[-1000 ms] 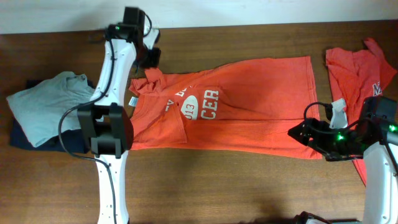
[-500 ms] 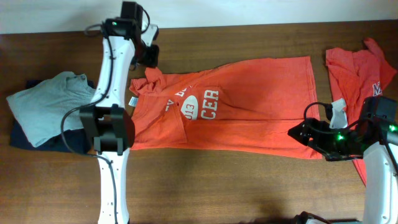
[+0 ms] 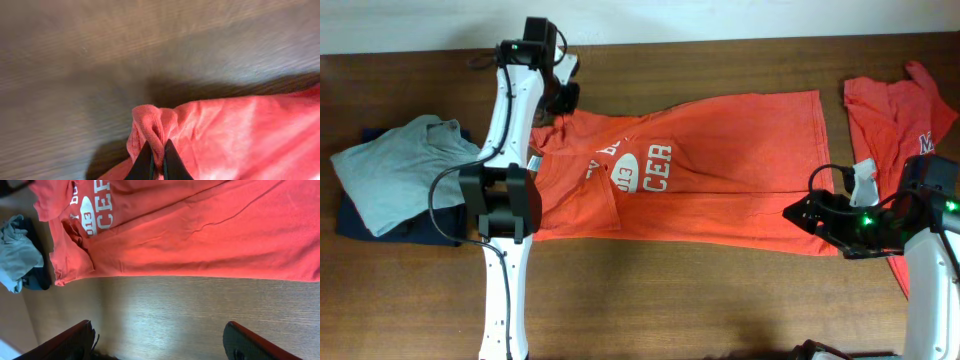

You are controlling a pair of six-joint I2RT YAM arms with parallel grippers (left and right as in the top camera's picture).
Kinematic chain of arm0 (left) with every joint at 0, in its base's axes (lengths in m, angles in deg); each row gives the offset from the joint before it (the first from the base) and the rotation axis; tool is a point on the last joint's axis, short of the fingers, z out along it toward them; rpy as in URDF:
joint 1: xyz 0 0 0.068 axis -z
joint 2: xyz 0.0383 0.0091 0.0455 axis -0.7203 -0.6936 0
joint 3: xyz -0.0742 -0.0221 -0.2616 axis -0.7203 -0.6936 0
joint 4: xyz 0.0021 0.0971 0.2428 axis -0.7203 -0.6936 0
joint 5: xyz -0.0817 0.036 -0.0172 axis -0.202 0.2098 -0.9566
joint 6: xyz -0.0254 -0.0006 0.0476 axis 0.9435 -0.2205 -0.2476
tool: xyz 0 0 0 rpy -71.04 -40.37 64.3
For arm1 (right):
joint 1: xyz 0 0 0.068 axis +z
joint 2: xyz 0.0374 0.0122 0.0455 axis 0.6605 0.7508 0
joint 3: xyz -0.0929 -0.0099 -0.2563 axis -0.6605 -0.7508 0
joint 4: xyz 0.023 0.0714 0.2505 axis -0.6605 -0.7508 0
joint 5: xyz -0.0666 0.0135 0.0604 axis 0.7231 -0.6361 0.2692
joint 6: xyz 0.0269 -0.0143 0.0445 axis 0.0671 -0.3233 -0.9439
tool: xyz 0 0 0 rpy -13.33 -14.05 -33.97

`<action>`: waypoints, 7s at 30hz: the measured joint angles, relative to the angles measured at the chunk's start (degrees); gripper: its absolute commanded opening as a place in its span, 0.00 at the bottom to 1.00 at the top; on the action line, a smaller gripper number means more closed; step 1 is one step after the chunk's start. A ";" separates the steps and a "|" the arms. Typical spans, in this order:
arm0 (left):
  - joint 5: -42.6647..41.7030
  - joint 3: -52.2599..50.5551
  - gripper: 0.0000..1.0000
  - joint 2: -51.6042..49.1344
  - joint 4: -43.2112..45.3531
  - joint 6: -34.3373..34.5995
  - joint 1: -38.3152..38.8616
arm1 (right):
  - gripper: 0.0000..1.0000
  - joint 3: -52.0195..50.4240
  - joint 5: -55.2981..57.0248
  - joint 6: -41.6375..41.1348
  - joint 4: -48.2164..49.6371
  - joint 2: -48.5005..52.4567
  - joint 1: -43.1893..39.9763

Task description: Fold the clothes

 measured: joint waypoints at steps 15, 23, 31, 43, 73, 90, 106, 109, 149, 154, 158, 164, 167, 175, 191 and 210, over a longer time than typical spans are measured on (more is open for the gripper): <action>-0.09 19.89 0.00 -0.15 -10.64 0.00 0.09 | 0.88 0.00 0.02 -0.02 0.74 0.00 0.00; -1.36 24.44 0.00 -0.17 -19.34 0.00 0.98 | 0.88 -0.11 -0.04 -0.96 6.40 0.07 0.00; -1.53 24.44 0.01 -0.17 -18.40 0.00 1.20 | 0.80 0.37 -0.42 -11.41 37.29 11.52 0.00; -1.53 24.44 0.00 -0.17 -18.16 0.00 1.20 | 0.79 23.54 -0.33 -15.39 52.85 48.83 0.66; -1.31 24.44 0.01 -0.17 -18.45 0.00 3.13 | 0.47 37.44 30.91 -15.65 57.94 63.89 10.82; 3.41 24.44 0.01 -0.15 -22.01 0.00 3.13 | 0.04 38.18 30.73 -13.03 46.01 57.88 10.82; 6.69 24.44 0.04 0.50 -22.62 -1.16 2.84 | 0.04 38.58 36.13 -12.35 5.05 40.46 10.21; 6.73 24.44 0.00 0.50 -22.62 -2.01 2.84 | 0.04 38.56 37.88 -12.00 3.08 40.46 10.16; 6.23 -19.47 0.00 17.64 -22.62 -1.88 3.13 | 0.06 38.56 44.33 -9.60 -12.20 40.46 10.16; 6.47 -19.47 0.05 17.64 -22.60 -1.90 2.47 | 0.31 38.56 46.49 -9.29 -12.87 40.46 10.16; 6.49 -19.47 0.11 17.64 -22.62 -1.66 1.73 | 0.37 38.56 47.69 -8.96 -12.94 40.46 10.16; 7.91 -19.47 0.37 17.66 -22.62 -1.42 1.60 | 0.49 38.56 47.69 -8.63 -12.92 40.46 10.16; 7.98 -19.50 0.51 17.90 -22.62 -1.36 1.55 | 0.49 38.56 42.71 -8.68 -11.96 40.46 10.16; 4.11 -19.91 0.63 22.38 -20.41 -1.29 1.44 | 0.50 38.56 31.12 -6.34 -9.20 40.46 10.16; 0.33 -40.79 0.42 22.95 6.32 -1.46 2.49 | 0.50 38.56 29.33 -5.73 -9.18 40.46 10.16; 0.09 -39.12 0.01 23.23 -6.25 -2.54 2.86 | 0.50 38.56 29.33 -5.73 -9.18 40.46 10.16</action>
